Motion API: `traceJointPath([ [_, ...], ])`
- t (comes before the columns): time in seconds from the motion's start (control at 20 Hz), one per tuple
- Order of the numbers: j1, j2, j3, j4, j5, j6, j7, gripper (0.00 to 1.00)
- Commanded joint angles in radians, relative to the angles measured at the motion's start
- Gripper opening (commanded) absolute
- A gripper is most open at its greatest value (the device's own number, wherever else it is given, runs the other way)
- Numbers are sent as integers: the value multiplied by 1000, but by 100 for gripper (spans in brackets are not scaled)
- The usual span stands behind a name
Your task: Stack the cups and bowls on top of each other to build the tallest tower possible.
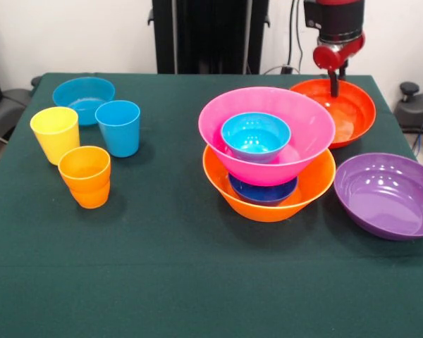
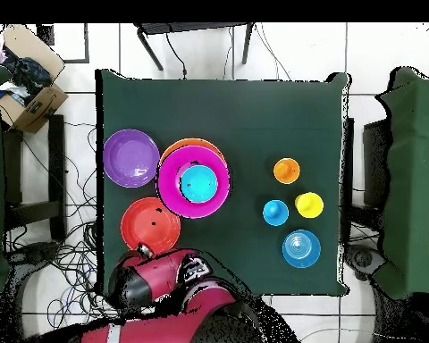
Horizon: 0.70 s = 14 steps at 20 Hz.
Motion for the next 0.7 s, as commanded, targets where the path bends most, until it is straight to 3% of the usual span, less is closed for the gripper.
traceJointPath([
  [0.05,53,-131,-9,110,99,87,271,0],
  [0.25,77,-215,-13,172,131,116,308,0],
  [0.7,123,-268,-27,181,144,133,372,0],
])
